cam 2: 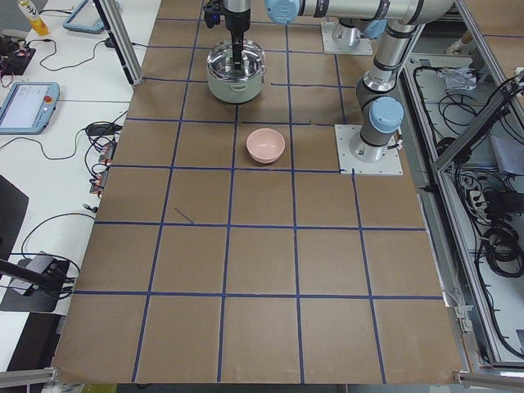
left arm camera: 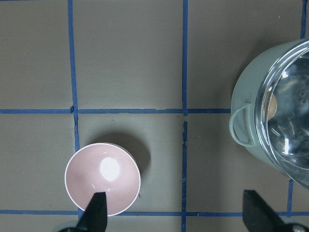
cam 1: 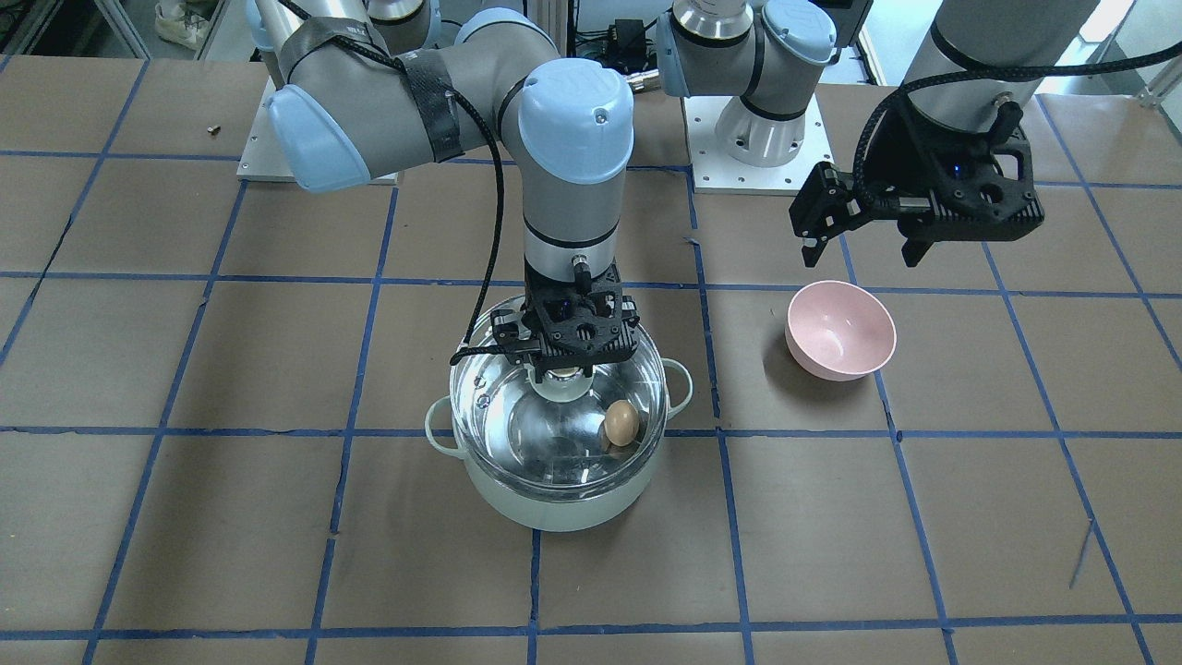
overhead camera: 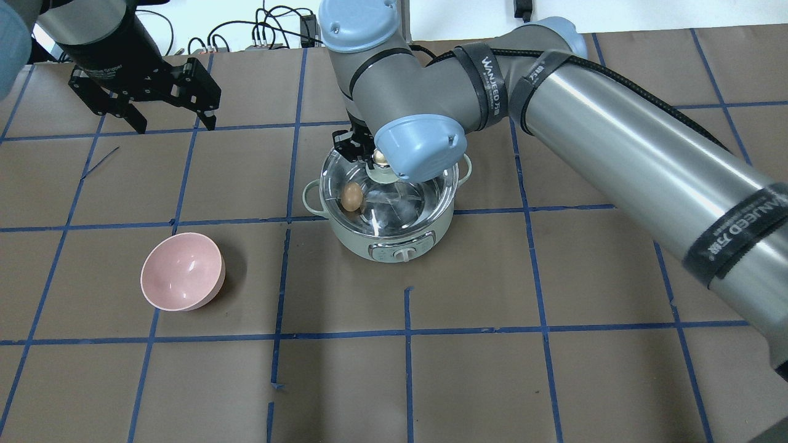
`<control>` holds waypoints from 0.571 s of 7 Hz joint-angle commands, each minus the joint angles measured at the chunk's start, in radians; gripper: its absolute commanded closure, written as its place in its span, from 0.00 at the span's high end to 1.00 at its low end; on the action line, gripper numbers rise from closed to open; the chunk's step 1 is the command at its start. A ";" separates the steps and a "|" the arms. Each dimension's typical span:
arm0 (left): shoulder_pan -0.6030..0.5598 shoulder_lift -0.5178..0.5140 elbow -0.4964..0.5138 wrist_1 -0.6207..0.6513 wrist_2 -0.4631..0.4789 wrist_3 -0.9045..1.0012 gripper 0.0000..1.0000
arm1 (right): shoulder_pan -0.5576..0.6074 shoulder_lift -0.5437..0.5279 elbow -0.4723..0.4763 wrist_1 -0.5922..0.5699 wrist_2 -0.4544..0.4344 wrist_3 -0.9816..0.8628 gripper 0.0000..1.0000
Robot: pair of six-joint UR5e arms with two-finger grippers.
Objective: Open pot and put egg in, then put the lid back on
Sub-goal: 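Lower the glass lid onto the pot with the right gripper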
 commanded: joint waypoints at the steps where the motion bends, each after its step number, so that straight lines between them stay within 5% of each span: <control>1: 0.000 0.000 0.000 0.000 0.000 0.000 1.00 | 0.001 0.002 0.000 -0.005 -0.002 -0.001 0.08; 4: -0.001 0.002 0.000 0.003 0.000 0.000 1.00 | 0.001 0.020 0.000 -0.052 -0.003 -0.002 0.09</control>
